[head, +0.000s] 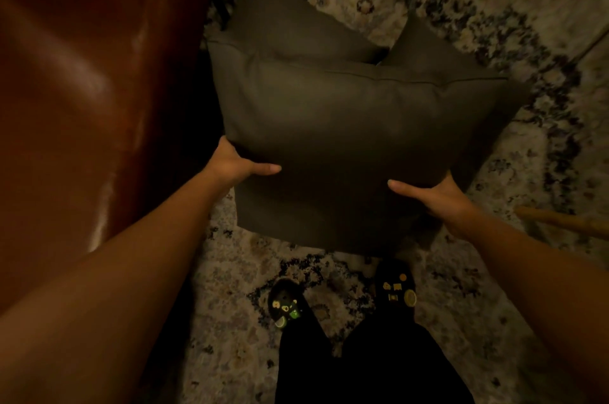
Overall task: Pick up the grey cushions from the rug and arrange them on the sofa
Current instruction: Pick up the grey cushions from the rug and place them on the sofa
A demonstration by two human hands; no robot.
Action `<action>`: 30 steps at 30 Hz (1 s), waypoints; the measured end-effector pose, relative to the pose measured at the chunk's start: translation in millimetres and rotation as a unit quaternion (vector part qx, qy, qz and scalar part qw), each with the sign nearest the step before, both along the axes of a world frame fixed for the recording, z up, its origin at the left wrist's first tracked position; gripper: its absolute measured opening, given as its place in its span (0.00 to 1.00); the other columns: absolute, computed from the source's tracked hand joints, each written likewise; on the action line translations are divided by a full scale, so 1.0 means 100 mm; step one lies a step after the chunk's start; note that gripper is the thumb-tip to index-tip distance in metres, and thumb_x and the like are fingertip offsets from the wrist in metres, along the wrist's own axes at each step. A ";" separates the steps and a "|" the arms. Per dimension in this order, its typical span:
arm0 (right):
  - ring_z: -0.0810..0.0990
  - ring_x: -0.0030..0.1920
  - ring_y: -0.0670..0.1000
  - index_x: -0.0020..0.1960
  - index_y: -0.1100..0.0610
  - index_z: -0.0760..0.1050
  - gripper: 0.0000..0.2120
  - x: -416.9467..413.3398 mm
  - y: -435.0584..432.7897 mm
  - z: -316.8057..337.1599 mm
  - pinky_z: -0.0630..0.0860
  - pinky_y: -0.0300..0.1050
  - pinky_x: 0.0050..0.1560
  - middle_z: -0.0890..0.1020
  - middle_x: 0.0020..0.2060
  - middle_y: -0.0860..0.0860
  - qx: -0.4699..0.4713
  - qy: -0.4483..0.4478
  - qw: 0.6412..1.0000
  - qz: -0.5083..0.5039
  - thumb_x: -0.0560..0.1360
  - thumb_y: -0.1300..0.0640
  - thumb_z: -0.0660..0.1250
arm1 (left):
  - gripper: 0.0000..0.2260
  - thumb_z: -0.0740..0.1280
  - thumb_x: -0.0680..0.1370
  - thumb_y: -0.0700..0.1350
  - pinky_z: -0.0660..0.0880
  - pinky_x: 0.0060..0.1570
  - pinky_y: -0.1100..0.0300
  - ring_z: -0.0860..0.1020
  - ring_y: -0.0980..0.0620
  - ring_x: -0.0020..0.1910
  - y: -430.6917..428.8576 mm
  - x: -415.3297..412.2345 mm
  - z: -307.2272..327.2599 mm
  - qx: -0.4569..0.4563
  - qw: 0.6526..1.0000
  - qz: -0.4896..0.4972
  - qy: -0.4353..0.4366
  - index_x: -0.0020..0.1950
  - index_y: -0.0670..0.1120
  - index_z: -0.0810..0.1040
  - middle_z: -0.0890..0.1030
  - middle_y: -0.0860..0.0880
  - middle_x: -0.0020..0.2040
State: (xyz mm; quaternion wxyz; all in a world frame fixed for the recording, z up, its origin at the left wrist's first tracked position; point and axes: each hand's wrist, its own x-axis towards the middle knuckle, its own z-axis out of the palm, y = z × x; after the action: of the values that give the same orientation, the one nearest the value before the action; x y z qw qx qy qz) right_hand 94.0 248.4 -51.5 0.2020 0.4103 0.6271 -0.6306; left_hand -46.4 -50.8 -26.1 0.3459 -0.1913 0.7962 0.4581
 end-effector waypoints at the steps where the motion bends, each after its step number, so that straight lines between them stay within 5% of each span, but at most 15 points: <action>1: 0.69 0.69 0.51 0.77 0.51 0.54 0.60 -0.05 0.01 0.10 0.67 0.52 0.69 0.70 0.70 0.49 0.001 0.005 1.000 -0.001 0.51 0.49 0.80 | 0.49 0.80 0.60 0.40 0.67 0.67 0.51 0.67 0.46 0.70 -0.02 -0.02 0.12 -0.004 1.000 0.001 0.007 0.75 0.44 0.57 0.68 0.47 0.71; 12: 0.76 0.60 0.50 0.73 0.53 0.62 0.51 -0.64 -0.03 1.49 0.72 0.47 0.62 0.77 0.59 0.46 -0.013 0.084 0.996 0.041 0.54 0.53 0.81 | 0.56 0.84 0.47 0.51 0.71 0.63 0.51 0.71 0.49 0.66 -0.27 -0.16 1.69 0.016 0.995 0.055 0.078 0.71 0.44 0.63 0.72 0.50 0.67; 15: 0.76 0.59 0.49 0.69 0.52 0.68 0.43 -0.85 -0.11 1.90 0.72 0.45 0.59 0.77 0.56 0.45 -0.023 0.120 0.989 0.077 0.57 0.56 0.80 | 0.46 0.81 0.58 0.39 0.70 0.63 0.54 0.71 0.48 0.66 -0.38 -0.13 2.14 0.027 0.989 0.084 0.118 0.72 0.43 0.63 0.71 0.48 0.68; 19: 0.77 0.58 0.49 0.68 0.55 0.69 0.37 -1.13 -0.24 2.40 0.73 0.44 0.56 0.78 0.59 0.48 -0.014 0.159 0.979 0.125 0.62 0.60 0.79 | 0.40 0.78 0.63 0.36 0.69 0.64 0.54 0.70 0.50 0.65 -0.58 -0.04 2.61 0.028 0.983 0.111 0.145 0.71 0.43 0.64 0.72 0.50 0.67; 26: 0.79 0.59 0.48 0.67 0.53 0.71 0.51 -1.57 -0.74 3.28 0.76 0.48 0.59 0.80 0.59 0.47 -0.017 0.234 0.939 0.253 0.47 0.46 0.83 | 0.41 0.80 0.61 0.40 0.71 0.61 0.54 0.72 0.47 0.66 -1.10 0.28 3.45 0.023 0.956 0.216 0.198 0.71 0.44 0.65 0.72 0.48 0.68; 30: 0.78 0.60 0.47 0.67 0.53 0.71 0.48 -1.74 -1.20 3.69 0.75 0.47 0.61 0.79 0.61 0.46 -0.012 0.268 0.904 0.333 0.49 0.47 0.82 | 0.36 0.77 0.65 0.35 0.71 0.59 0.56 0.73 0.48 0.65 -1.43 0.63 3.81 0.023 0.930 0.278 0.238 0.70 0.43 0.67 0.73 0.47 0.67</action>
State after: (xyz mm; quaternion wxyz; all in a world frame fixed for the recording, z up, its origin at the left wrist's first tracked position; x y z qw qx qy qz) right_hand -79.5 128.8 317.5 0.2295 -0.0093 0.7500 -0.6203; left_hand 16.8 -193.5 355.4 0.0096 -0.2821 0.7593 0.5863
